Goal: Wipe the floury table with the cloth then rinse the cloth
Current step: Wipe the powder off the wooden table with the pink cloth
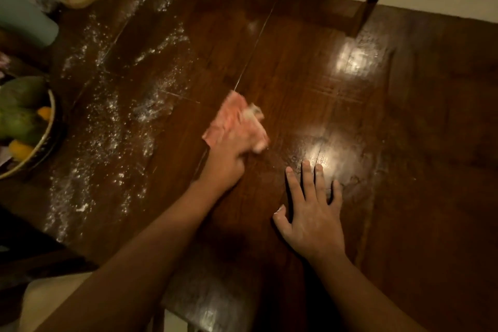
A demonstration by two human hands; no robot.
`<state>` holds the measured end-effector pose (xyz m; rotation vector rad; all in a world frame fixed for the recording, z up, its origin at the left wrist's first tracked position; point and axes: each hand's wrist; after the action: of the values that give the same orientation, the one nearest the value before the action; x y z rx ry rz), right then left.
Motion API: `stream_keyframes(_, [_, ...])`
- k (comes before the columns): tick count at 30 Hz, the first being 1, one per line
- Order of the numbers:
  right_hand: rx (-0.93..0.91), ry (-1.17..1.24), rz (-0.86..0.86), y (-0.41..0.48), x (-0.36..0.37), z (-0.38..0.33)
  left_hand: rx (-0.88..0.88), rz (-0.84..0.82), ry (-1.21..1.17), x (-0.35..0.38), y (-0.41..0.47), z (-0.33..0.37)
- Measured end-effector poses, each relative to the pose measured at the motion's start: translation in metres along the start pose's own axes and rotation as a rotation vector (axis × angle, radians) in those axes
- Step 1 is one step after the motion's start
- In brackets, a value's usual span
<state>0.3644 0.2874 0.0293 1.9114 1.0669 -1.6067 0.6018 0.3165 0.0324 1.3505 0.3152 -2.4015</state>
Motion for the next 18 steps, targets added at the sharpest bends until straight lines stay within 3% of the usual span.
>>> stream_keyframes(3, [0.019,0.029,-0.004,0.001,-0.001,-0.002,0.127,-0.298,-0.126,-0.012,-0.071,-0.012])
stream_keyframes(5, [0.035,0.052,0.003,0.002,-0.003,-0.005,0.233,-0.368,-0.121,-0.032,-0.104,-0.031])
stream_keyframes(7, [0.034,0.073,-0.001,0.004,-0.005,-0.009,0.131,-0.267,-0.117,-0.052,-0.122,-0.057])
stream_keyframes(11, [0.058,0.106,0.01,0.007,-0.007,-0.007,-0.358,0.12,-0.026,-0.055,-0.119,-0.068])
stream_keyframes(15, [0.051,0.141,0.017,-0.006,-0.003,-0.007,-0.482,0.104,0.168,-0.018,-0.092,-0.034])
stream_keyframes(18, [0.067,0.177,0.056,-0.025,-0.002,0.0,-0.409,-0.002,0.231,0.014,-0.071,0.014])
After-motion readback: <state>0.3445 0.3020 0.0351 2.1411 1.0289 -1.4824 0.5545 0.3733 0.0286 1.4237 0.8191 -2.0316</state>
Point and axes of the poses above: each hand's wrist, its own y-axis towards the middle knuckle, its own x-axis out of the palm, z = x × y, and after that the axes turned 8 degrees about -x, right-handed
